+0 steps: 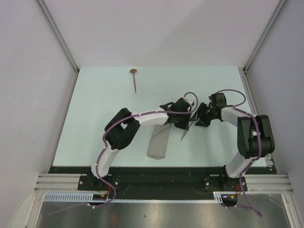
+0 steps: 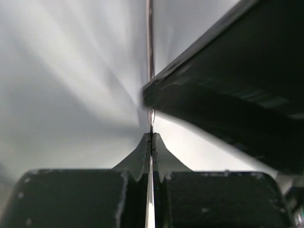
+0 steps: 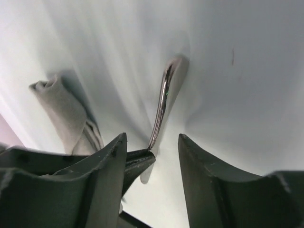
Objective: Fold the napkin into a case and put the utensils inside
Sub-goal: Pass from the right arm to the left, then pass from the left arm to the right
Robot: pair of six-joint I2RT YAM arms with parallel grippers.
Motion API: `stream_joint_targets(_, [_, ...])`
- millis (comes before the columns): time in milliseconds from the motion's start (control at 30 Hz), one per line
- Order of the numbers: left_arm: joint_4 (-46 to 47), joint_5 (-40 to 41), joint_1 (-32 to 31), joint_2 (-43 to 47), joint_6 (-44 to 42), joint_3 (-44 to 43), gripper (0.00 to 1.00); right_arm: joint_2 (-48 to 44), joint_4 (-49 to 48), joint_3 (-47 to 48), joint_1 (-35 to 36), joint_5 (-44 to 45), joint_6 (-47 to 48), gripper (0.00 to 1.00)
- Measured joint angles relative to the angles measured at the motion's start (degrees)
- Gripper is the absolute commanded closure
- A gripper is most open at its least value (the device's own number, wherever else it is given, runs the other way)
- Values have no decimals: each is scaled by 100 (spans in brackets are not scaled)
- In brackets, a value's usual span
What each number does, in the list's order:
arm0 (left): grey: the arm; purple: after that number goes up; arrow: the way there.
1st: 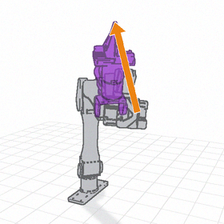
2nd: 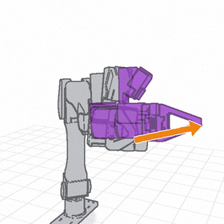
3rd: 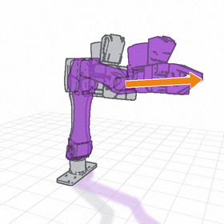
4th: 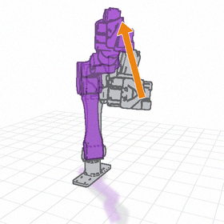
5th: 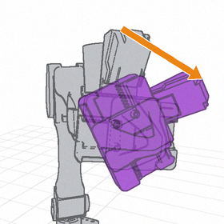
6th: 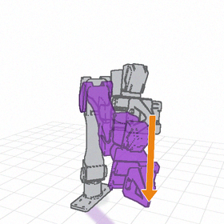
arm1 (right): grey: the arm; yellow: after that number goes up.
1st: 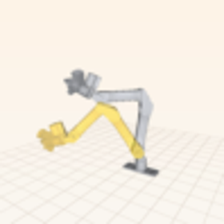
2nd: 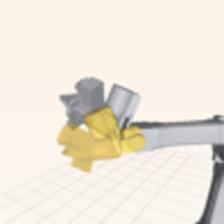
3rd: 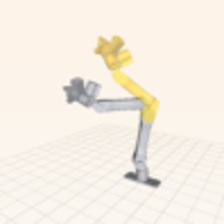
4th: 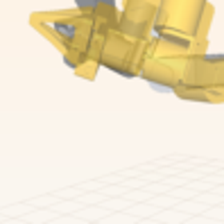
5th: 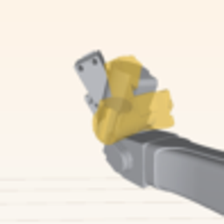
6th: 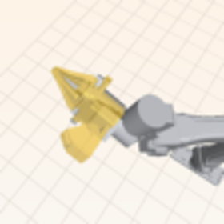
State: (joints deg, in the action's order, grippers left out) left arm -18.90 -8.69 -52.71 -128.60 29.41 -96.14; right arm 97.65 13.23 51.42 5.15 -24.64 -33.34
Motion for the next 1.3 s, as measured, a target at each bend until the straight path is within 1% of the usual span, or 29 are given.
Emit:
stream_joint_targets(100, [133, -321, 68, 345, 7, 584, 100, -424, 424, 0, 7, 28, 127, 41])
stream_joint_targets(200, [221, -599, 129, 634, 31, 999, 100, -726, 586, -17, -2, 2, 149, 40])
stream_joint_targets(400, [586, -944, 201, 1054, 160, 1497, 100, -826, 575, -299, 94, -96, 48, 39])
stream_joint_targets(600, [726, -1060, 205, 1462, 256, 1858, 100, -977, 343, -911, 302, -249, -354, 41])
stream_joint_targets(700, [839, -1161, 203, 1471, 321, 1858, 100, -962, 120, -1043, 323, -319, -625, 49])
stream_joint_targets(767, [918, -1207, 199, 1471, 363, 1867, 100, -925, -59, -1071, 339, -354, -835, 51])
stream_joint_targets(800, [962, -1224, 199, 1478, 369, 1880, 100, -903, -214, -1097, 363, -372, -970, 66])
stream_joint_targets(867, [986, -1241, 199, 1499, 376, 1923, 100, -857, -422, -1126, 398, -411, -1152, 84])
stream_joint_targets(900, [984, -1239, 199, 1506, 376, 1934, 100, -817, -544, -1147, 424, -459, -1318, 100])
stream_joint_targets(967, [977, -1255, 199, 1506, 382, 1963, 100, -785, -776, -1167, 455, -579, -1582, 100])
stream_joint_targets(1000, [975, -1237, 199, 1510, 378, 1980, 95, -787, -787, -1172, 494, -553, -1615, 100])
stream_joint_targets(1033, [949, -1244, 199, 1541, 376, 2004, 88, -787, -780, -1172, 525, -551, -1668, 100])
stream_joint_targets(1067, [935, -1241, 205, 1582, 367, 2048, 78, -789, -778, -1169, 553, -549, -1687, 100])
stream_joint_targets(1100, [933, -1237, 210, 1648, 361, 2116, 62, -820, -748, -1163, 610, -529, -1705, 100])
stream_joint_targets(1167, [942, -1187, 205, 1934, 326, 2389, 51, -946, -623, -1163, 745, -470, -1703, 100])
stream_joint_targets(1200, [970, -1134, 205, 2192, 323, 2629, 41, -1038, -540, -1161, 807, -422, -1707, 100])
stream_joint_targets(1233, [988, -1078, 205, 2581, 339, 2959, 40, -1150, -444, -1161, 883, -385, -1727, 100])
stream_joint_targets(1300, [986, -1038, 205, 3215, 341, 3410, 40, -1381, -256, -1115, 1051, -291, -1775, 100])
